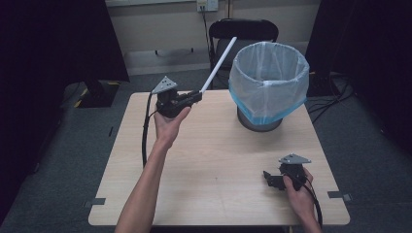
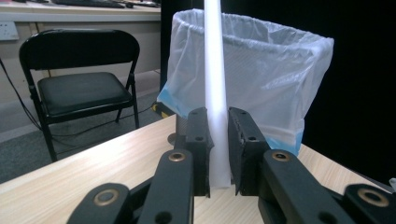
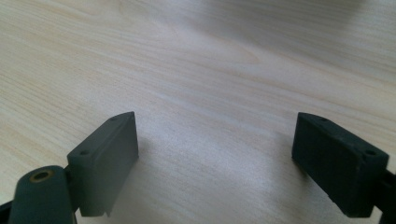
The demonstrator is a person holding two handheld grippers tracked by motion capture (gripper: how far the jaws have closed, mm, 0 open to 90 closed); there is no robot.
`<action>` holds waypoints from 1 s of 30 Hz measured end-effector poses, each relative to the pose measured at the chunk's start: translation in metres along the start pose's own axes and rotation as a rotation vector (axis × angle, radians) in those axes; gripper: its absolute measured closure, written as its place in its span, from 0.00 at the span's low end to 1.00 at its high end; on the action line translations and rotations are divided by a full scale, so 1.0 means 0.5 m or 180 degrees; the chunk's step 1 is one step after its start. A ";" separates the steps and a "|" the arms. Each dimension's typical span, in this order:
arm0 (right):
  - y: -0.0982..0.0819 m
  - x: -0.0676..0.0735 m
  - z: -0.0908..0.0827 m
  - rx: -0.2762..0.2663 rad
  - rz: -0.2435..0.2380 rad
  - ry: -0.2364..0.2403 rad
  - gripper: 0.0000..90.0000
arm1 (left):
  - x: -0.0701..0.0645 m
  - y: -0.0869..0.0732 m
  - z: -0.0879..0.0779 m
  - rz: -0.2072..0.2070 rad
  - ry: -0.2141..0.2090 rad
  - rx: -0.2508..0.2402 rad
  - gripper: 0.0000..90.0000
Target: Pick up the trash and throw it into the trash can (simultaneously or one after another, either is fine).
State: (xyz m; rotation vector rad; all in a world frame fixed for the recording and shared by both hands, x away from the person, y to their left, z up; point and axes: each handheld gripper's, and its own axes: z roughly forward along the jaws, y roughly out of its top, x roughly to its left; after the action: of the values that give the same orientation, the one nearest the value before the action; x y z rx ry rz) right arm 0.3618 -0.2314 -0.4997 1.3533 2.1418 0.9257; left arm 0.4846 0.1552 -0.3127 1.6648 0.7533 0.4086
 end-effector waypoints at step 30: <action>0.000 0.000 0.000 0.0002 -0.0003 0.0004 0.15 | -0.042 0.106 0.047 0.0144 -0.0193 -0.0049 0.89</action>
State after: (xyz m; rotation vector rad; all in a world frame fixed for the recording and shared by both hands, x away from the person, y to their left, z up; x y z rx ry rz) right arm 0.3618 -0.2315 -0.4996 1.3523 2.1435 0.9261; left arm 0.4979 0.1194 -0.2645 1.6749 0.6670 0.3931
